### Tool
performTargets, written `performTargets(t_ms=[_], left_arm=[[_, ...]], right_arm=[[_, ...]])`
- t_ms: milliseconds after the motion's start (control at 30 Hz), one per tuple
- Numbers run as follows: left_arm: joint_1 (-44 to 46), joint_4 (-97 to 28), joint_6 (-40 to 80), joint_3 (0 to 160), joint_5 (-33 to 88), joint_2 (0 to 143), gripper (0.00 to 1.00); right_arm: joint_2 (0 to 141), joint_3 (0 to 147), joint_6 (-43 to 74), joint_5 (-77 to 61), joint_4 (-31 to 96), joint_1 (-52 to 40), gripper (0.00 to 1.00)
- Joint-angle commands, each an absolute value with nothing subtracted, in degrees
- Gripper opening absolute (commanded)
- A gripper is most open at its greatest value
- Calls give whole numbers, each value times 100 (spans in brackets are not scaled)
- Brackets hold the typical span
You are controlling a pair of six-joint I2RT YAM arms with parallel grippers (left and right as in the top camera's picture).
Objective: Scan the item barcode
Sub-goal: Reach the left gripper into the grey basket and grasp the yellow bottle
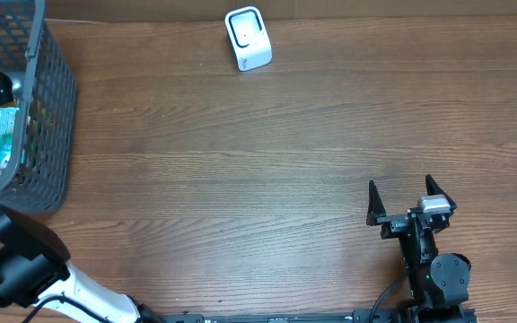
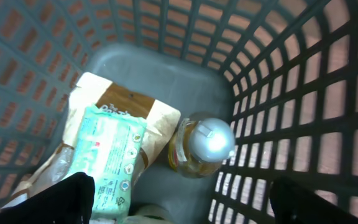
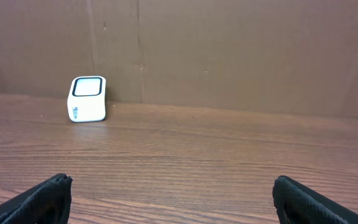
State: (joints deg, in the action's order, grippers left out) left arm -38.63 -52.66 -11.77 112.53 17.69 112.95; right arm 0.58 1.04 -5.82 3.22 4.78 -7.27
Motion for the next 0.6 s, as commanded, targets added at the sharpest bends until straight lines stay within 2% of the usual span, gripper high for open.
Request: performTargets(t_ms=[0, 567], left_arm=[[-3854, -5225, -1457, 11299, 1933, 11618, 90], [-3594, -4888, -2040, 11297, 2060, 11985, 87]], right_arm=[[23, 47, -589, 329, 458, -722, 100], [23, 47, -589, 329, 458, -722, 100]])
